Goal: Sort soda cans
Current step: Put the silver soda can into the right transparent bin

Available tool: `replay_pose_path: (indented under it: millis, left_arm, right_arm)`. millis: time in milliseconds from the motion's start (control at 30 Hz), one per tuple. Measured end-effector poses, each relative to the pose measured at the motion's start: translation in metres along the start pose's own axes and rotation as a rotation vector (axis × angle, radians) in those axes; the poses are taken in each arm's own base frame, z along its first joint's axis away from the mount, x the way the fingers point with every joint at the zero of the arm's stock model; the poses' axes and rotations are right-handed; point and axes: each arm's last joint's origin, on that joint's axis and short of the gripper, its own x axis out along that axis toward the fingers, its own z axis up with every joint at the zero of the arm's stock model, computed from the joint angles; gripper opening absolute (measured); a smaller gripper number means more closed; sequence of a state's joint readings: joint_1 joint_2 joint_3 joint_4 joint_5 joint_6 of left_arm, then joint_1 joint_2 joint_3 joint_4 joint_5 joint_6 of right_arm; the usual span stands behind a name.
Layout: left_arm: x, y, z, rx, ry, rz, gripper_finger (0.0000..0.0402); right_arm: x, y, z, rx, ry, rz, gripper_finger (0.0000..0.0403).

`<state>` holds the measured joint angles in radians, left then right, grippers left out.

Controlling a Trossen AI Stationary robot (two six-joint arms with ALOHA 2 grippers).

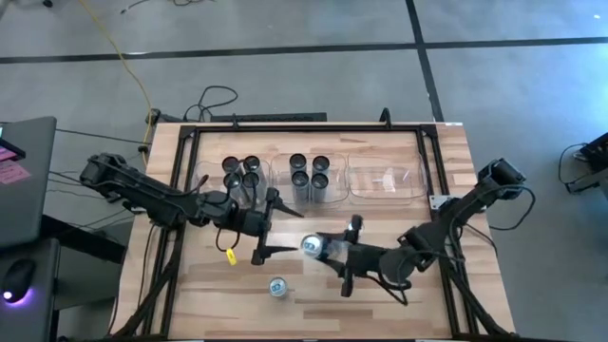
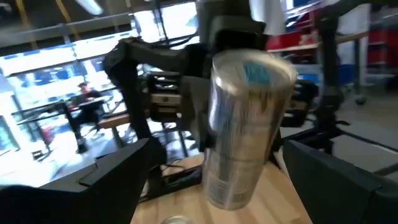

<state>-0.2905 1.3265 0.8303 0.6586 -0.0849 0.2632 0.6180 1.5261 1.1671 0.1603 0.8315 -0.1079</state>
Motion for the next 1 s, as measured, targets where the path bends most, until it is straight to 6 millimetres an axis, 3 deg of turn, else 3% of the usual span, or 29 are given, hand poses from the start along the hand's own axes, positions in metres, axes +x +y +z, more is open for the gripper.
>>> replay_pose_path:
  millis: [233, 633, 1000]
  left_arm:
    - [0.003, 0.000, 0.010, -0.008, -0.054, -0.076, 0.0359]
    - [0.003, 0.004, 0.009, 0.046, -0.079, -0.127, 0.0358]
    - [0.020, 0.009, -0.012, 0.021, -0.133, -0.140, 0.0291]
  right_arm:
    - [0.017, -0.015, 0.002, 0.018, -0.031, 0.079, 0.0210]
    - [0.037, -0.035, 0.001, 0.060, -0.060, 0.228, 0.0210]
    - [0.044, -0.043, 0.002, 0.111, -0.079, 0.258, 0.0210]
